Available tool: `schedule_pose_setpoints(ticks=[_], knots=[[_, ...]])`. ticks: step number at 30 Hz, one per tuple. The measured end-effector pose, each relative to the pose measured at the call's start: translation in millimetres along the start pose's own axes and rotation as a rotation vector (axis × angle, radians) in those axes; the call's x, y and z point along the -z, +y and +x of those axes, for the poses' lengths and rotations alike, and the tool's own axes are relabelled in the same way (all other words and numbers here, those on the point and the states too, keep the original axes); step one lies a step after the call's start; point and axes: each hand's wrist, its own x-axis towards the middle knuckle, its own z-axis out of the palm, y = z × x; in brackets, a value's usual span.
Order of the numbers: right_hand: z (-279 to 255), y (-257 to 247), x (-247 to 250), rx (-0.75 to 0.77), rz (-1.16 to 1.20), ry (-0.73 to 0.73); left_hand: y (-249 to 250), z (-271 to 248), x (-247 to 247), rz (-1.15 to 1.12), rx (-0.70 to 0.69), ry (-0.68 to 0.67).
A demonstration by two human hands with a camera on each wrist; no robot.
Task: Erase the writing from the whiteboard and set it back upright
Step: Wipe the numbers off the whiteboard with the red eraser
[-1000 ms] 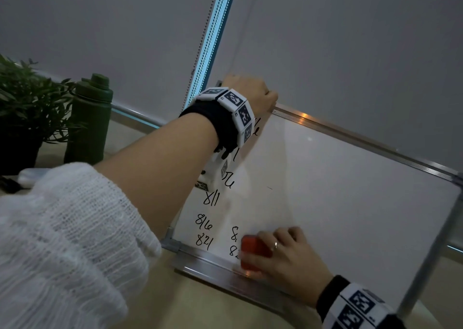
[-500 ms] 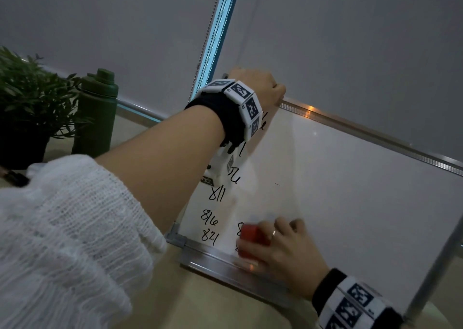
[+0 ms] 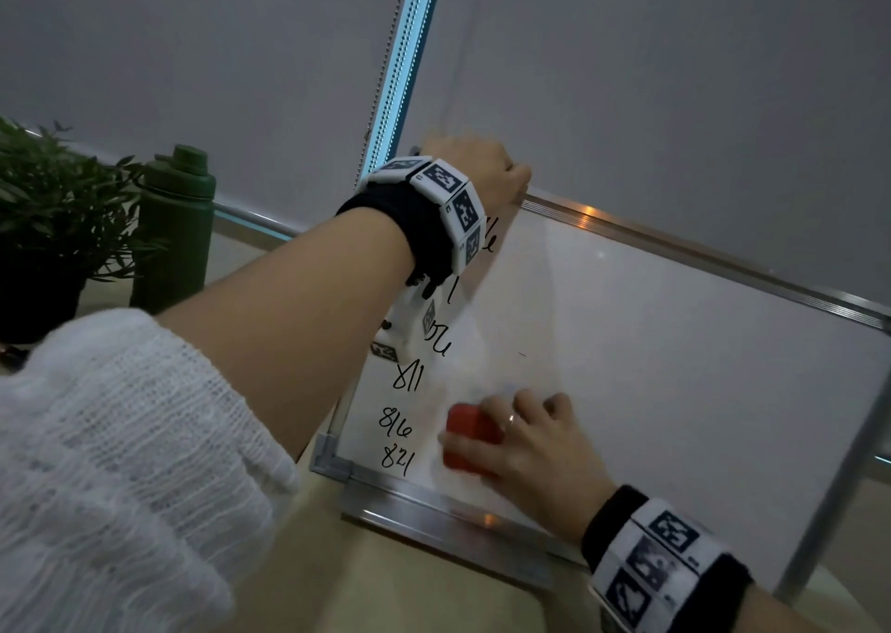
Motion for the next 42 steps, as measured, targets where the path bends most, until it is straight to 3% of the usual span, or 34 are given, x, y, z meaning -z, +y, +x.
schedule_pose_setpoints(ticks=[3, 5, 9, 11, 13, 18, 21, 25, 27, 30, 33, 35, 39, 42], knots=[[23.9, 20.6, 17.3, -0.271, 0.03, 0.16, 0.2, 0.0, 1.8, -0.013, -0.01, -0.023], [22.6, 15.7, 12.5, -0.297, 0.03, 0.175, -0.6, 1.2, 2.6, -0.014, -0.015, -0.036], [-14.7, -14.8, -15.7, 0.077, 0.025, -0.087, 0.6, 2.7, 8.6, -0.03, -0.012, -0.094], [-23.5, -18.3, -17.6, 0.139, 0.005, -0.191, 3.2, 6.3, 15.8, -0.048, 0.007, -0.157], [-18.5, -13.4, -11.5, 0.11, 0.0, -0.122, 3.0, 10.3, 22.1, -0.013, 0.028, -0.192], [36.8, 36.5, 24.0, -0.118, -0.02, 0.207, -16.6, 14.1, 31.7, 0.099, 0.136, -0.192], [75.9, 72.0, 47.7, -0.314, -0.035, 0.365, -24.2, 11.2, 34.2, -0.038, 0.196, -0.186], [82.1, 63.9, 37.2, -0.447, -0.014, 0.399, -34.3, 6.0, 25.6, -0.274, 0.236, -0.105], [63.9, 36.8, 15.9, -0.303, 0.002, 0.361, -34.5, 3.1, 21.3, -0.304, 0.216, -0.083], [28.7, -3.0, -11.8, 0.003, -0.013, 0.194, -32.5, -4.7, 16.6, -0.263, 0.144, -0.044], [27.5, 1.1, -6.5, 0.082, -0.05, 0.153, -34.4, -11.1, 14.1, -0.281, 0.069, 0.009], [47.3, 23.6, 9.1, -0.008, -0.109, 0.234, -36.1, -12.2, 13.0, -0.314, 0.046, 0.031], [87.4, 66.8, 38.4, -0.434, -0.096, 0.418, -37.0, -11.9, 10.9, -0.308, 0.043, 0.08], [83.4, 51.9, 26.6, -0.432, -0.077, 0.426, -38.5, -10.5, 9.8, -0.295, 0.029, 0.086]])
